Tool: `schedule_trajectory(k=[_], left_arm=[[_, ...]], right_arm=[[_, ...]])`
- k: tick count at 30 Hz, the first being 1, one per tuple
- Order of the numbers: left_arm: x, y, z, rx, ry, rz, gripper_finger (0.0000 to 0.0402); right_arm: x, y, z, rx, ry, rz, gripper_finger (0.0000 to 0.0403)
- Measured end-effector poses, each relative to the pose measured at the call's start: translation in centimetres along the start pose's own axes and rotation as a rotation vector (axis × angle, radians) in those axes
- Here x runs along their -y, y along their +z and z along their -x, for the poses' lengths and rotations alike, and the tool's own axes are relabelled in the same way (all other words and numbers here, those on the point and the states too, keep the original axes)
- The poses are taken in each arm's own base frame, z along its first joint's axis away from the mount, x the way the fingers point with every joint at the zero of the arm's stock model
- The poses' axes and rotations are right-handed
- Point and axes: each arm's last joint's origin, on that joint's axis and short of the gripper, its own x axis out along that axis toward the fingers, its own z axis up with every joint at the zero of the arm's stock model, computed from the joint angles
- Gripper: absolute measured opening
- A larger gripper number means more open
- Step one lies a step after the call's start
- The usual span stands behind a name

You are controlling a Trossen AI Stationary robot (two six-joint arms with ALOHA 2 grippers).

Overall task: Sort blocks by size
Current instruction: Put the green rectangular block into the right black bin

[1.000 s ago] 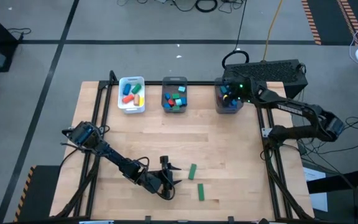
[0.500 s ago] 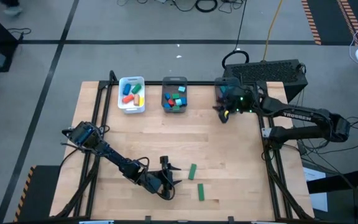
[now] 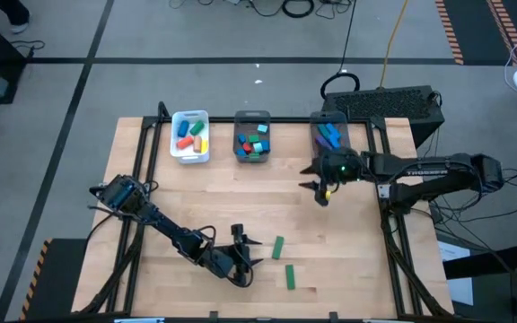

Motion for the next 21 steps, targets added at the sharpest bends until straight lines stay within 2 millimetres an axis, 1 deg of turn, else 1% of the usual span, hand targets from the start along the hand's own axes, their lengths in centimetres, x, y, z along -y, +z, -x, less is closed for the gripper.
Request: schedule_trajectory(k=[5, 13, 21], left_arm=[[-0.3, 0.0, -0.2, -0.001, 0.007, 0.004, 0.0238], [-0.4, 0.0, -0.2, -0.003, 0.011, 0.005, 0.0238], [-0.4, -0.1, -0.2, -0.013, 0.013, -0.003, 0.0238]], right_arm=[[-2.3, -0.2, -1.7, 0.001, 0.082, 0.082, 0.0183], [-5.7, -1.0, -5.3, 0.027, 0.188, 0.189, 0.0183], [-8.6, -2.5, -8.2, 0.053, 0.362, 0.303, 0.0183]])
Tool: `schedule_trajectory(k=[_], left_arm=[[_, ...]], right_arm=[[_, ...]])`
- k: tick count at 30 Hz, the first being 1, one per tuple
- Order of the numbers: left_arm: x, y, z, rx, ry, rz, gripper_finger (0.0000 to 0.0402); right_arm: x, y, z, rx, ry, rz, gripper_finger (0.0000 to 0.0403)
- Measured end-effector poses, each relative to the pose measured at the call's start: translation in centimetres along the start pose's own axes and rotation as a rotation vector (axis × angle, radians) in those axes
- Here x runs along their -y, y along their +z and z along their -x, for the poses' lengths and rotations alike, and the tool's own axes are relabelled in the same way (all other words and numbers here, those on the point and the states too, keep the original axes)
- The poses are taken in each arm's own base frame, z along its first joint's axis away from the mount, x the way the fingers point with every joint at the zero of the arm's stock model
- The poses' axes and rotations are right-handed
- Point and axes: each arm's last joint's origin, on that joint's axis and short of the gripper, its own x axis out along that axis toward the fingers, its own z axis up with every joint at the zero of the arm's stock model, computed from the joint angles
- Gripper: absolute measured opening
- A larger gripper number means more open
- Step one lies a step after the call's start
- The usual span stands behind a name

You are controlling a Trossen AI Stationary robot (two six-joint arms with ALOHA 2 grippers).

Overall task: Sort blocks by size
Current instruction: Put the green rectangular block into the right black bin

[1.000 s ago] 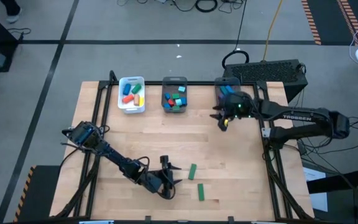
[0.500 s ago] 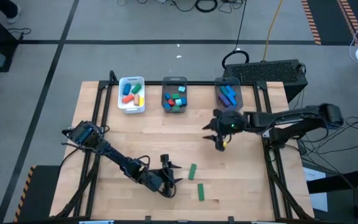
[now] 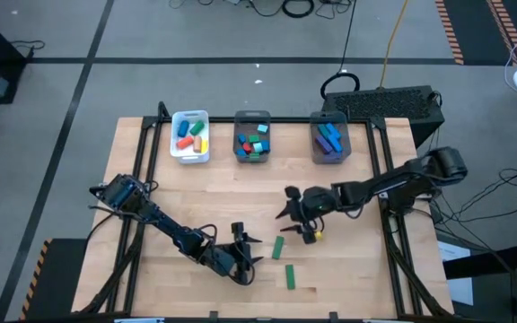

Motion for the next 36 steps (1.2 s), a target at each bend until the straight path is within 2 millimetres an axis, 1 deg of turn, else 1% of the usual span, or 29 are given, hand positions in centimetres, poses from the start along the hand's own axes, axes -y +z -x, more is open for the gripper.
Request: schedule_trajectory(k=[4, 7, 11, 16, 21, 29, 36], left_arm=[[0.0, -0.1, 0.0, -0.009, 0.002, -0.006, 0.0238], [0.0, -0.1, 0.0, -0.008, 0.001, -0.006, 0.0238], [0.0, -0.1, 0.0, -0.008, 0.001, -0.006, 0.0238], [0.0, -0.1, 0.0, -0.009, 0.001, -0.006, 0.0238], [0.0, -0.1, 0.0, -0.010, 0.002, -0.006, 0.0238], [0.0, -0.1, 0.0, -0.012, 0.002, -0.007, 0.0238], [0.0, -0.3, 0.0, -0.022, 0.004, -0.013, 0.0238]], right_arm=[[-0.8, -0.7, -1.2, -0.027, 0.031, 0.046, 0.0183], [-1.1, -0.8, -2.1, -0.043, 0.048, 0.065, 0.0183], [-1.5, -0.4, -3.5, -0.058, 0.111, 0.097, 0.0183], [-1.8, 0.0, -5.2, -0.135, 0.157, 0.156, 0.0183], [-2.1, -0.2, -6.6, -0.264, 0.213, 0.212, 0.0183], [-2.5, 0.6, -7.8, -0.344, 0.253, 0.310, 0.0183], [-2.6, -0.8, -8.7, -0.441, 0.270, 0.351, 0.0183]])
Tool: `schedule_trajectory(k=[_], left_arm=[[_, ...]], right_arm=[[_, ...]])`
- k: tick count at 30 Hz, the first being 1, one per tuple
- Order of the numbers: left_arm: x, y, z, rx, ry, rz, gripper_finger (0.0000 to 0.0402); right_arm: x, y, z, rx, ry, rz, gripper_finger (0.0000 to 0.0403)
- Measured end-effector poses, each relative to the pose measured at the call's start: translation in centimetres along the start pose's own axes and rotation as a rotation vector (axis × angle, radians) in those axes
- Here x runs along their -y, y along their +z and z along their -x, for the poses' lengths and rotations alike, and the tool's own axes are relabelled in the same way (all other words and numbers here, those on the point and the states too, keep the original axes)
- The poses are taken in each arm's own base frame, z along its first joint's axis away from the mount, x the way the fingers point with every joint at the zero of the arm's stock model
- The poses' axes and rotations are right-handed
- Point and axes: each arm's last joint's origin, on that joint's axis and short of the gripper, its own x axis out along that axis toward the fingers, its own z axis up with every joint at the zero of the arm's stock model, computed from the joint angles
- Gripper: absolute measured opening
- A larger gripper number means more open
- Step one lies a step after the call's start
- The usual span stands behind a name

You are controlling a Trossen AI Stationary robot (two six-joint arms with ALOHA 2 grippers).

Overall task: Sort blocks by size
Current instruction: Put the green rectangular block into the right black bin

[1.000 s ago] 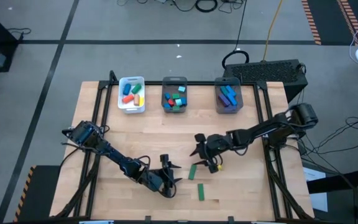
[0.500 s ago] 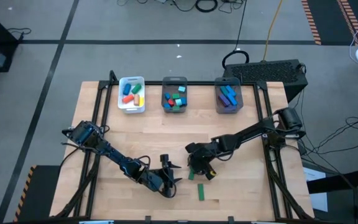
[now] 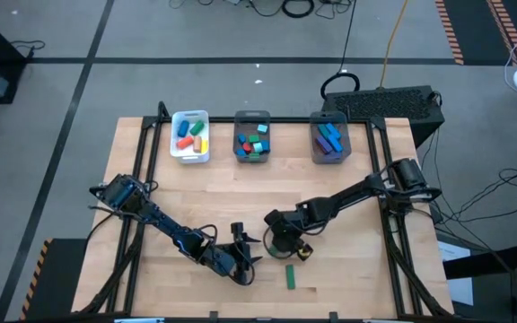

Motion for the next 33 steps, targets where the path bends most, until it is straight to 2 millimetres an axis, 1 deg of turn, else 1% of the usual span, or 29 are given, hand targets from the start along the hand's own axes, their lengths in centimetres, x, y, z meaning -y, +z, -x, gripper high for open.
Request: schedule_trajectory(k=[3, 10, 13, 18, 20, 24, 27, 30, 33], left_arm=[[0.0, 0.0, 0.0, -0.002, 0.000, -0.001, 0.0238], [-0.2, 0.0, -0.1, -0.005, 0.006, 0.003, 0.0238], [-0.2, 0.0, -0.1, -0.007, 0.007, 0.002, 0.0238], [-0.2, -0.1, -0.1, -0.009, 0.007, 0.021, 0.0238], [-0.2, -0.1, -0.1, -0.009, 0.007, 0.021, 0.0238], [-0.2, -0.1, -0.1, -0.010, 0.007, 0.021, 0.0238], [-0.2, -0.1, -0.1, -0.012, 0.007, 0.020, 0.0238], [-0.2, -0.1, -0.1, -0.013, 0.007, 0.019, 0.0238], [-0.2, -0.1, -0.1, -0.013, 0.008, 0.019, 0.0238]], right_arm=[[-0.1, -0.2, -0.3, -0.014, 0.007, 0.003, 0.0183], [0.0, 0.0, -0.2, 0.004, -0.007, -0.020, 0.0179], [0.0, 0.0, -0.2, -0.001, -0.017, -0.026, 0.0158], [0.0, 0.0, -0.2, 0.001, -0.026, -0.040, 0.0097], [0.0, 0.0, -0.2, 0.002, -0.031, -0.040, 0.0082], [0.1, 0.1, -0.1, 0.003, -0.037, -0.070, 0.0082], [0.3, 0.5, 0.1, -0.003, -0.045, -0.131, 0.0083], [1.1, 1.0, 0.6, -0.009, -0.086, -0.230, 0.0087], [2.0, 1.5, 1.8, -0.016, -0.118, -0.317, 0.0086]])
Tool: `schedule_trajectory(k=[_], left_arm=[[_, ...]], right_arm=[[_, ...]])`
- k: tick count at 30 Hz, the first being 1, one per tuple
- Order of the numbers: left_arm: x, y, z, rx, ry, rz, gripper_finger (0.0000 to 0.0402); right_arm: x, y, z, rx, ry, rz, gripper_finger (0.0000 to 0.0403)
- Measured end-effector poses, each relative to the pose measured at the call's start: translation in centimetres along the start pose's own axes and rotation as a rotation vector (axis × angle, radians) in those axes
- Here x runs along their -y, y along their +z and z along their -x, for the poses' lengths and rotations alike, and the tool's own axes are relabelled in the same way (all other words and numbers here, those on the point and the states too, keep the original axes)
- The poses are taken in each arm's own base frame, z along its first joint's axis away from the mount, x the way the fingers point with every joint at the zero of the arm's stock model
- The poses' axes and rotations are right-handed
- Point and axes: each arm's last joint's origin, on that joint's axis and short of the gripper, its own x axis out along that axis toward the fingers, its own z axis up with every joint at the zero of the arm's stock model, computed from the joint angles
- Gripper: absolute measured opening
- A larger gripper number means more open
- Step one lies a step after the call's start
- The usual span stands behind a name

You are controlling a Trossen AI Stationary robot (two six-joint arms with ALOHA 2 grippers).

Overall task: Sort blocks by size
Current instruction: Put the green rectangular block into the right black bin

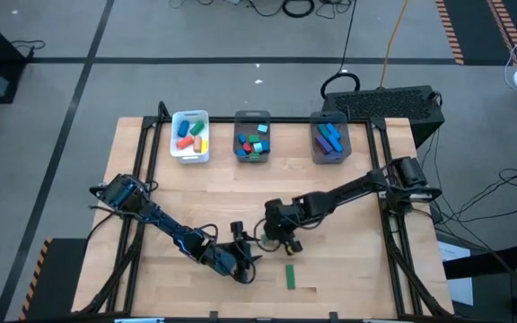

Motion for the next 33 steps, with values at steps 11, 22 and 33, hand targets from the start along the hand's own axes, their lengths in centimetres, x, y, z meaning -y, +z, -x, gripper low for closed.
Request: schedule_trajectory(k=[11, 22, 33], left_arm=[[0.0, -0.1, 0.0, -0.011, 0.002, -0.007, 0.0238], [0.0, -0.2, 0.0, -0.020, 0.003, -0.012, 0.0238], [0.0, -0.3, 0.0, -0.023, 0.004, -0.013, 0.0238]], right_arm=[[3.5, -0.4, 5.9, -0.024, -0.053, -0.140, 0.0086], [6.2, -1.7, 14.0, 0.086, -0.232, -0.230, 0.0086], [7.0, -5.6, 17.7, 0.133, -0.436, -0.417, 0.0086]])
